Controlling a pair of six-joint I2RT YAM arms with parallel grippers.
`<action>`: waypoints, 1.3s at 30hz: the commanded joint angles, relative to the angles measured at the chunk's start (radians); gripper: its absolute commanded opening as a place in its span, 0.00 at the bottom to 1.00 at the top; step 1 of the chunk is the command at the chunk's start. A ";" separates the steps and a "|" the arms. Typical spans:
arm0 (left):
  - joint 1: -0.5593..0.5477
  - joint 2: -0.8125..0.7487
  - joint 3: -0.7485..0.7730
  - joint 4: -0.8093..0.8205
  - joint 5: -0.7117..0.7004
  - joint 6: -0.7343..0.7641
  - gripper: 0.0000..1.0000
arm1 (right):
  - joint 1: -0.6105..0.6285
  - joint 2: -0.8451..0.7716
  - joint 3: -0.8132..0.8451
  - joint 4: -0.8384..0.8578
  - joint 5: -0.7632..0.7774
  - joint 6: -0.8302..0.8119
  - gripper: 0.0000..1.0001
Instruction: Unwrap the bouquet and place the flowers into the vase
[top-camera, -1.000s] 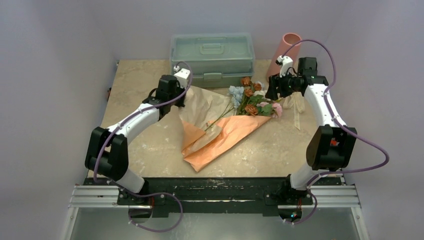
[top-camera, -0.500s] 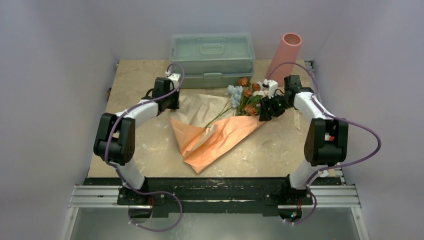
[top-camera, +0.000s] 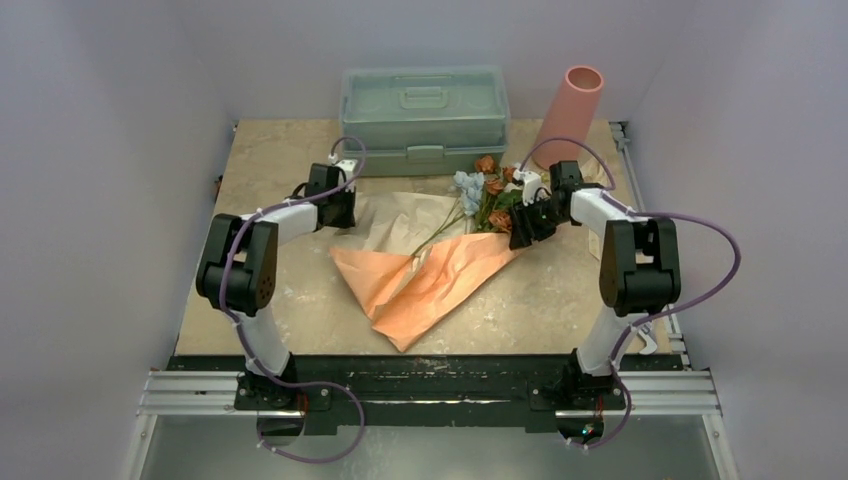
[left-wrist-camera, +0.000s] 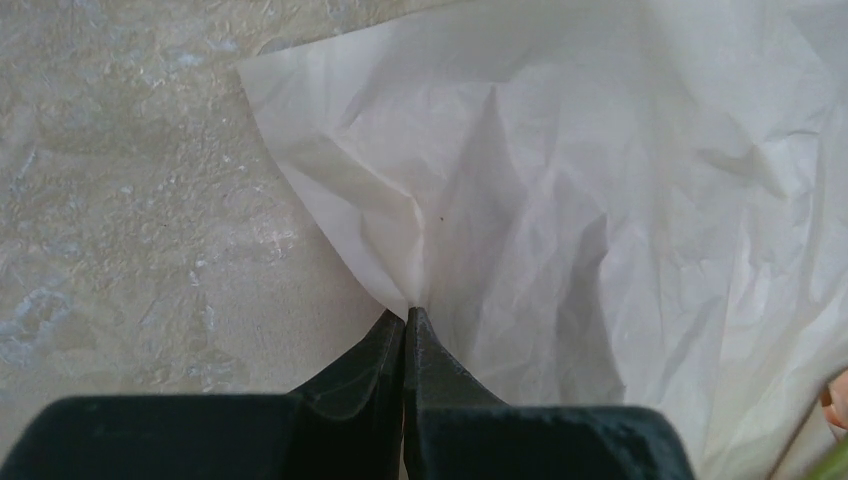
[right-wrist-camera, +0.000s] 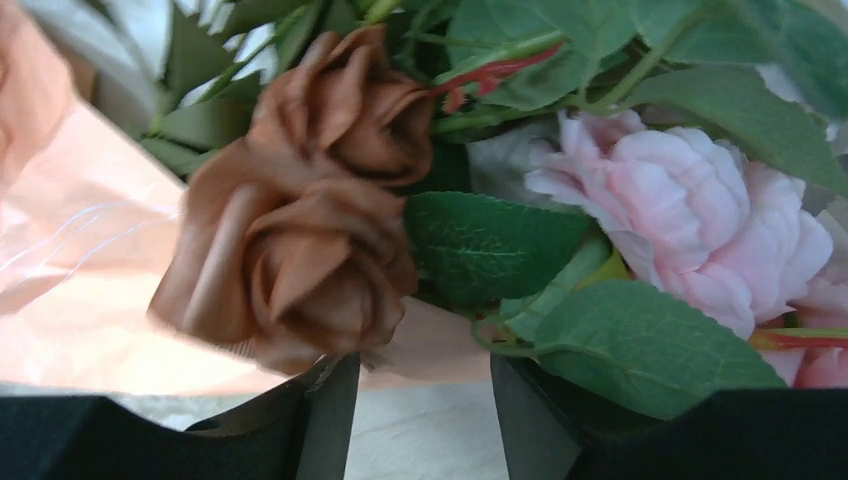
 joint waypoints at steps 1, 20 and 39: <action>0.028 0.042 0.043 0.001 0.001 -0.030 0.00 | 0.002 0.067 0.076 0.071 0.036 0.045 0.52; 0.077 0.059 0.115 0.030 0.116 0.058 0.40 | 0.002 0.097 0.184 0.043 0.013 0.034 0.49; -0.147 -0.232 0.147 -0.198 0.405 0.187 1.00 | 0.027 -0.181 0.192 -0.097 -0.106 0.032 0.71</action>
